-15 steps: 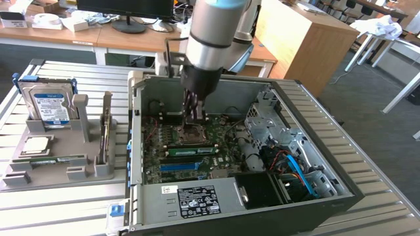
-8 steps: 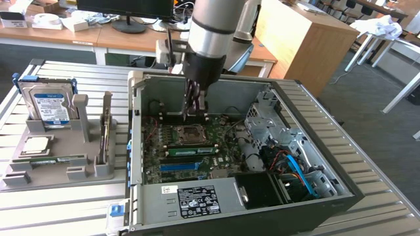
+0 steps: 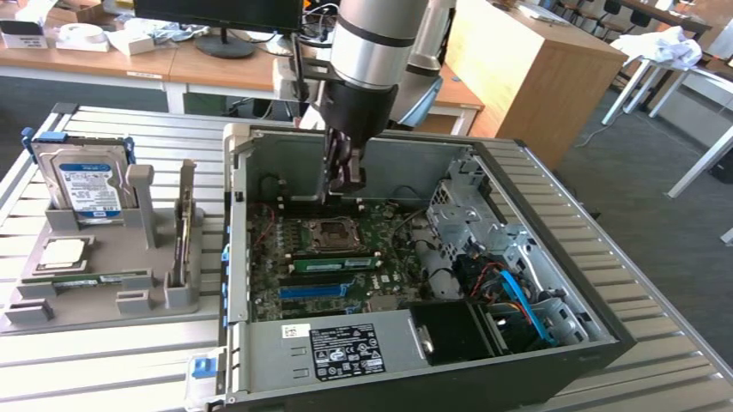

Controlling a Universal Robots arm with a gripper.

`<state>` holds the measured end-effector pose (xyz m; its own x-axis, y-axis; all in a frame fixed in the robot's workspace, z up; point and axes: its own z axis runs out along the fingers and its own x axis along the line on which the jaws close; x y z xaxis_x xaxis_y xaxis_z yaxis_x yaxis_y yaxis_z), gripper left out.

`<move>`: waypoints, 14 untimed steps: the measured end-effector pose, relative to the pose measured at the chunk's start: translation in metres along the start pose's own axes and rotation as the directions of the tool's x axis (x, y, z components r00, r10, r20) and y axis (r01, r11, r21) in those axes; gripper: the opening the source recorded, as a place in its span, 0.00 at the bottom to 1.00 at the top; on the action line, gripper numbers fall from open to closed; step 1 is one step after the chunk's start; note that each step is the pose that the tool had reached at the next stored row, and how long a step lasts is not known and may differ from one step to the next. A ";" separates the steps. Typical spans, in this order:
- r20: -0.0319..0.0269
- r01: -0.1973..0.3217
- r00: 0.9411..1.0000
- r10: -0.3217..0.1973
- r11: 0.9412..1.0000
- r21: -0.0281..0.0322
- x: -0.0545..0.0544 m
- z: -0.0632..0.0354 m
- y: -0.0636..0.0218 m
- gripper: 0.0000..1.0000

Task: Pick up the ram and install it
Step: 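Press down the ram until it locks into place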

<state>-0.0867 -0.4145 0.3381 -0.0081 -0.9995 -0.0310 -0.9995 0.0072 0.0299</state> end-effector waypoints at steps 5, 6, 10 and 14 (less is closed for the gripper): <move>0.000 0.000 1.000 0.000 1.000 0.000 0.000 -0.0002 -0.0057 0.10; 0.000 0.000 1.000 0.000 1.000 0.000 0.000 -0.0002 -0.0078 0.10; 0.000 0.000 1.000 0.000 1.000 -0.001 0.000 -0.0005 -0.0170 0.10; 0.000 0.000 1.000 0.000 1.000 -0.001 0.000 -0.0008 -0.0260 0.10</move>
<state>-0.0606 -0.4145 0.3381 -0.0082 -0.9995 -0.0309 -0.9995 0.0073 0.0312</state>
